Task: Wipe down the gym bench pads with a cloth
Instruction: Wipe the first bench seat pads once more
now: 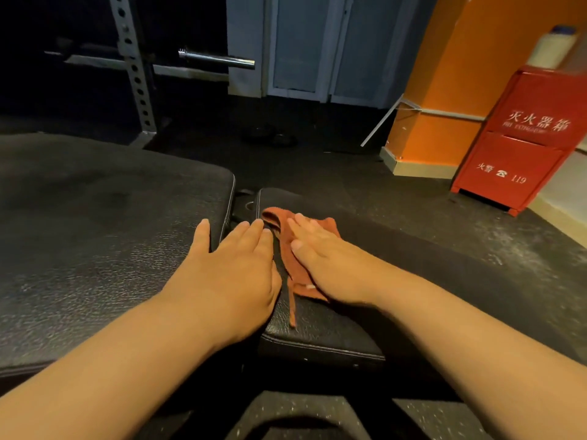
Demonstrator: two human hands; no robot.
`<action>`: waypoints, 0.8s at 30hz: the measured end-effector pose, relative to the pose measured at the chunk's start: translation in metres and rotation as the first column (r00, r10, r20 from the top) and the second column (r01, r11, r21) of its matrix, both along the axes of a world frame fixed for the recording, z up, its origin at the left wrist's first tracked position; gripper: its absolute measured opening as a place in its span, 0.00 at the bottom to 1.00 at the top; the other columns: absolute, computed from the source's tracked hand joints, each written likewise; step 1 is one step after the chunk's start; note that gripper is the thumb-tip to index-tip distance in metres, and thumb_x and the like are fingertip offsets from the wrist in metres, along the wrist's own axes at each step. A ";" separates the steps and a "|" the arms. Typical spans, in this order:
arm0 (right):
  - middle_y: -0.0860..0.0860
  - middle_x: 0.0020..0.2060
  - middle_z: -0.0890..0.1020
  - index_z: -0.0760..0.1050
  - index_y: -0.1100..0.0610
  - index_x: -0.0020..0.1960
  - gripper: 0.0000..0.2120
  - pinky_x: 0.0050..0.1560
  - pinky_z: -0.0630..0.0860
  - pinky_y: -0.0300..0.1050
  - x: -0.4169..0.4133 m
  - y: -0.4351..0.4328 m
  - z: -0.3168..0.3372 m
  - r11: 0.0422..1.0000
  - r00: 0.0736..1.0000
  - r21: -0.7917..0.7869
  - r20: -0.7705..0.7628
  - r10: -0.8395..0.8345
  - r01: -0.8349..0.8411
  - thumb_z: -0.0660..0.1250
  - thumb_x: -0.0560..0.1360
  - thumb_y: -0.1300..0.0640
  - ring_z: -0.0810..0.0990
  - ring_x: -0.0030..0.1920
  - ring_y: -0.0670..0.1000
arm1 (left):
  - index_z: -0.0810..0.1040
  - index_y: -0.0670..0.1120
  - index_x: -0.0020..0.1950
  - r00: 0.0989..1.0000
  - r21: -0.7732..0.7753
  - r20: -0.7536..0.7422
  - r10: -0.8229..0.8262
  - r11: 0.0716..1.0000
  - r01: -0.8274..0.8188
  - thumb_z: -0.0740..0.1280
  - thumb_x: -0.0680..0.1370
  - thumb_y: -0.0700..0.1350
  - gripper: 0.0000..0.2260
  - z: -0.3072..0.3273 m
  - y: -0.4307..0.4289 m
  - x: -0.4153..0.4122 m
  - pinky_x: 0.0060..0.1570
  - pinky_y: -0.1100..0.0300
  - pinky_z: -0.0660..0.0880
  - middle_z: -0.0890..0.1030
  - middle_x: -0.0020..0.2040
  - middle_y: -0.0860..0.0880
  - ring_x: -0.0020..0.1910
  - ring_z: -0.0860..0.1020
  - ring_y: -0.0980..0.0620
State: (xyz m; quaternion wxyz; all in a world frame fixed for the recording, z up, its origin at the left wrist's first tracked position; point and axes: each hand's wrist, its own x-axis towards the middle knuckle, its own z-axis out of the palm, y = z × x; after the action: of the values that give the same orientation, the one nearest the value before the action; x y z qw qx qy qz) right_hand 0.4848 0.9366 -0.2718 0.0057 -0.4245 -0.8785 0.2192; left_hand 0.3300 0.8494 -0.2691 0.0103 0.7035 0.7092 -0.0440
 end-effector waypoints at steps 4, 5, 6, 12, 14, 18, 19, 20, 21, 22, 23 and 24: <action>0.49 0.82 0.47 0.51 0.54 0.82 0.24 0.76 0.40 0.42 -0.010 0.006 -0.003 0.996 0.990 0.075 -0.134 -0.032 0.043 0.47 0.87 0.53 0.44 0.81 0.48 | 0.43 0.49 0.82 1.000 0.015 -0.025 0.001 1.000 0.000 0.42 0.84 0.55 0.27 0.002 -0.004 -0.002 0.78 0.41 0.43 0.43 0.82 0.52 0.81 0.44 0.53; 0.44 0.81 0.50 0.52 0.50 0.81 0.23 0.76 0.41 0.40 -0.002 -0.004 -0.005 0.997 0.985 0.068 -0.171 -0.027 0.039 0.48 0.87 0.53 0.45 0.80 0.44 | 0.43 0.50 0.82 1.000 0.009 -0.012 -0.005 1.000 0.005 0.42 0.83 0.55 0.27 0.002 -0.005 -0.003 0.78 0.41 0.43 0.43 0.82 0.52 0.81 0.44 0.53; 0.39 0.79 0.51 0.53 0.47 0.81 0.23 0.75 0.40 0.35 0.009 -0.016 -0.007 0.999 0.983 0.038 -0.185 -0.013 0.020 0.49 0.86 0.52 0.45 0.78 0.39 | 0.43 0.50 0.82 1.000 0.008 0.000 -0.010 1.000 0.010 0.42 0.83 0.55 0.27 0.002 -0.005 -0.002 0.78 0.41 0.42 0.43 0.82 0.53 0.81 0.44 0.54; 0.44 0.81 0.45 0.48 0.50 0.82 0.24 0.79 0.40 0.46 0.001 -0.003 -0.009 1.000 0.998 0.003 -0.055 -0.004 0.005 0.47 0.87 0.51 0.41 0.80 0.45 | 0.44 0.49 0.81 1.000 0.008 -0.003 0.011 1.000 -0.011 0.43 0.83 0.54 0.27 -0.002 -0.001 -0.001 0.77 0.38 0.42 0.43 0.82 0.52 0.81 0.44 0.54; 0.49 0.82 0.46 0.49 0.53 0.82 0.24 0.80 0.42 0.53 -0.014 0.014 -0.003 0.999 0.997 0.021 -0.067 -0.049 0.050 0.46 0.87 0.53 0.43 0.81 0.50 | 0.45 0.50 0.81 1.000 0.013 -0.003 0.014 1.000 -0.014 0.43 0.83 0.54 0.26 0.001 -0.002 0.000 0.77 0.40 0.42 0.44 0.82 0.53 0.80 0.45 0.54; 0.40 0.80 0.49 0.52 0.48 0.81 0.23 0.79 0.40 0.43 0.012 -0.018 -0.017 0.998 0.983 0.057 -0.182 -0.006 0.017 0.49 0.86 0.52 0.44 0.80 0.42 | 0.44 0.51 0.82 1.000 0.002 0.005 0.002 1.000 -0.002 0.42 0.83 0.55 0.26 0.004 -0.007 -0.002 0.78 0.43 0.41 0.43 0.82 0.54 0.80 0.45 0.55; 0.37 0.79 0.48 0.52 0.45 0.81 0.24 0.77 0.38 0.38 0.023 -0.036 -0.021 0.998 0.980 0.065 -0.200 0.018 -0.005 0.50 0.86 0.50 0.42 0.79 0.38 | 0.43 0.51 0.82 1.000 0.002 0.007 0.001 1.000 -0.001 0.42 0.84 0.54 0.26 0.004 -0.007 -0.002 0.78 0.42 0.41 0.43 0.82 0.53 0.80 0.44 0.55; 0.34 0.78 0.46 0.50 0.42 0.81 0.24 0.75 0.37 0.34 0.031 -0.049 -0.024 0.998 0.979 0.059 -0.200 0.029 -0.018 0.50 0.86 0.49 0.40 0.77 0.34 | 0.43 0.51 0.82 1.000 0.002 0.005 0.002 1.000 -0.002 0.42 0.84 0.54 0.26 0.003 -0.006 -0.002 0.78 0.42 0.41 0.42 0.82 0.53 0.80 0.44 0.55; 0.32 0.78 0.45 0.49 0.41 0.80 0.24 0.74 0.36 0.33 0.036 -0.051 -0.025 0.999 0.980 0.045 -0.196 0.026 -0.017 0.49 0.86 0.48 0.38 0.76 0.33 | 0.43 0.50 0.82 1.000 0.000 0.002 0.004 1.000 -0.004 0.43 0.84 0.54 0.27 0.001 -0.005 -0.001 0.77 0.41 0.42 0.42 0.82 0.53 0.80 0.44 0.55; 0.33 0.77 0.44 0.47 0.42 0.80 0.24 0.75 0.35 0.34 0.035 -0.042 -0.024 0.999 0.986 0.026 -0.166 0.024 -0.020 0.49 0.86 0.48 0.38 0.76 0.33 | 0.42 0.49 0.82 1.000 -0.004 -0.001 0.006 1.000 -0.006 0.43 0.84 0.54 0.27 0.001 -0.004 -0.001 0.77 0.40 0.42 0.42 0.82 0.52 0.80 0.43 0.54; 0.35 0.78 0.44 0.46 0.44 0.81 0.24 0.77 0.36 0.37 0.029 -0.027 -0.023 0.999 0.991 0.030 -0.131 0.019 -0.015 0.48 0.86 0.48 0.38 0.77 0.36 | 0.43 0.49 0.82 1.000 -0.006 -0.004 0.009 1.000 -0.009 0.43 0.84 0.54 0.27 0.001 -0.002 0.000 0.77 0.39 0.42 0.42 0.82 0.52 0.80 0.43 0.54; 0.39 0.79 0.44 0.46 0.46 0.81 0.24 0.79 0.37 0.43 0.018 -0.007 -0.025 0.998 0.995 0.060 -0.099 0.010 -0.004 0.47 0.86 0.49 0.39 0.79 0.40 | 0.43 0.49 0.82 1.000 -0.010 -0.004 0.014 1.000 -0.014 0.43 0.84 0.54 0.27 0.001 -0.001 0.001 0.77 0.39 0.42 0.42 0.82 0.52 0.80 0.44 0.54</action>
State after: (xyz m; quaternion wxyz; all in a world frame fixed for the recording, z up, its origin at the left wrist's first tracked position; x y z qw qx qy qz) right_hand 0.5029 0.9299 -0.2965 0.0612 -0.4095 -0.8848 0.2137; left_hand 0.3306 0.8487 -0.2680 0.0126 0.6986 0.7138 -0.0488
